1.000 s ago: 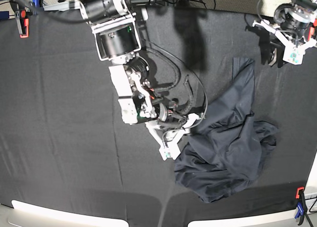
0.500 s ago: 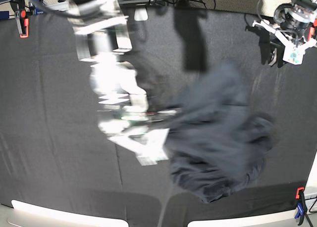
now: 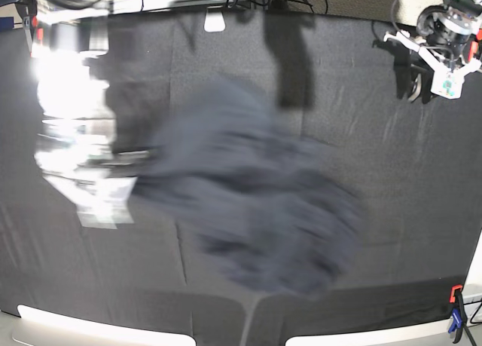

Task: Layout the t-shirt on the table in an organized manner, then fold the t-shirt properly
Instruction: 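Drag the grasped shirt with the right gripper across the table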

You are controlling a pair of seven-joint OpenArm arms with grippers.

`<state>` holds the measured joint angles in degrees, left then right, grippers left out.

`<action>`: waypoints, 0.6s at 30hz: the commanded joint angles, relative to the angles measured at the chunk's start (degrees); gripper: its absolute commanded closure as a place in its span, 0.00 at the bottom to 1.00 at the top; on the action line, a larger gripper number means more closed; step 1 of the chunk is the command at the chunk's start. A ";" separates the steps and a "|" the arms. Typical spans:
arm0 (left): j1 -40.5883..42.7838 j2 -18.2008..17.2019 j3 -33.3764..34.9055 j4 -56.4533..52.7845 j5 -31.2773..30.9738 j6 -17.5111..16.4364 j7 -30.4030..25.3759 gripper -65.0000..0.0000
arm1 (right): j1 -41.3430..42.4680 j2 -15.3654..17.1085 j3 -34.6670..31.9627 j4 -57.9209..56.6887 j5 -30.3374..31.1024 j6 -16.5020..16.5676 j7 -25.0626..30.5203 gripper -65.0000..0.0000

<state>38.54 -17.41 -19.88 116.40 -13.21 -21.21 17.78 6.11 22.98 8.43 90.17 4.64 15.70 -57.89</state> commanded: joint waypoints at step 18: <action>-1.60 -0.52 -0.26 0.96 -2.97 -1.36 -1.51 0.78 | 3.43 3.65 9.60 5.14 44.17 21.00 -6.40 0.62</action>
<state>36.82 -17.47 -19.88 116.40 -15.64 -22.70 17.98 8.75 26.02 17.69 94.76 48.84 36.47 -65.56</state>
